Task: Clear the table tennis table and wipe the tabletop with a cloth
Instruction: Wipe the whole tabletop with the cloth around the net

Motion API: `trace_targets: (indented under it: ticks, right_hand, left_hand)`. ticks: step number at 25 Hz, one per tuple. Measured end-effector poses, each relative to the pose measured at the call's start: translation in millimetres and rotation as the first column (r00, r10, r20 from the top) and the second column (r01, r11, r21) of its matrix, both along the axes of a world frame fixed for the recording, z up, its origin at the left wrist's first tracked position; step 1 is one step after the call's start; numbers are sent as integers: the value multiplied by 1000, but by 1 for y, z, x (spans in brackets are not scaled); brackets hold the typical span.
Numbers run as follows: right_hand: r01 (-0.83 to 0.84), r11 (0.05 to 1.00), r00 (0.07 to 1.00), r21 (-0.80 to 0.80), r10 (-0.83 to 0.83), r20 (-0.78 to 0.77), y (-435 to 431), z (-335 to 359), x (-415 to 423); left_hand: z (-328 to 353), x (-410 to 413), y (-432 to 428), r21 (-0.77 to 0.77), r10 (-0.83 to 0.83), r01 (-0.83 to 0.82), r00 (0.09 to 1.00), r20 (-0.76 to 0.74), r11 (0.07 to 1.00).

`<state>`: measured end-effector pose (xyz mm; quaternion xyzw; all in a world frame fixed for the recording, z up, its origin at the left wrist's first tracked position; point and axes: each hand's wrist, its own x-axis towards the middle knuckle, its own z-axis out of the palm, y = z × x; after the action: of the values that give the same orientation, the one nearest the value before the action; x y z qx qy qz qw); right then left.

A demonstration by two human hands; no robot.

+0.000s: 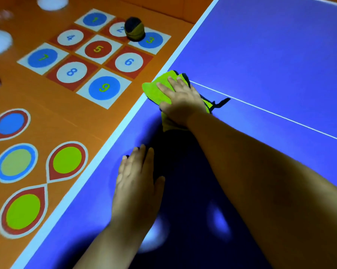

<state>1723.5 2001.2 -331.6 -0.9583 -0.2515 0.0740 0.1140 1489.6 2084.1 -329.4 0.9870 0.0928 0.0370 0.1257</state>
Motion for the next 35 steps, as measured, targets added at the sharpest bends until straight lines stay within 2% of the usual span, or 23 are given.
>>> trace_targets:
  ticks: [8,11,15,18,22,25,30,32,35]
  right_hand:
    - [157,985,988,-76,-157,1,-115,5,-22]
    - [148,980,989,-134,-145,30,-129,7,-62]
    - [-1,994,1000,-111,3,18,-110,13,-153]
    - [-100,985,995,-138,98,-22,-94,15,-219]
    - [-142,989,990,-33,141,-28,-67,13,-326]
    - [-132,990,991,54,134,-27,-44,10,-406]
    - [-187,982,982,12,187,-29,-20,17,-530]
    - [-230,973,973,19,231,-26,-24,19,-566]
    - [-276,960,961,35,276,5,-48,21,-601]
  left_hand:
    - [9,-24,-41,-46,-20,19,1000,-8,999]
    - [18,-48,-47,-61,-14,12,1000,-18,998]
    - [19,-101,-50,-48,1,-4,999,-47,999]
    - [23,-141,-37,36,-22,23,1000,-20,999]
    - [30,-202,-10,115,-99,98,995,7,989]
    - [29,-253,11,102,-118,119,993,-14,988]
    - [38,-371,29,65,-31,34,998,-45,997]
    - [45,-412,29,39,-76,80,993,-93,996]
    - [37,-453,21,-79,-129,118,979,-156,990]
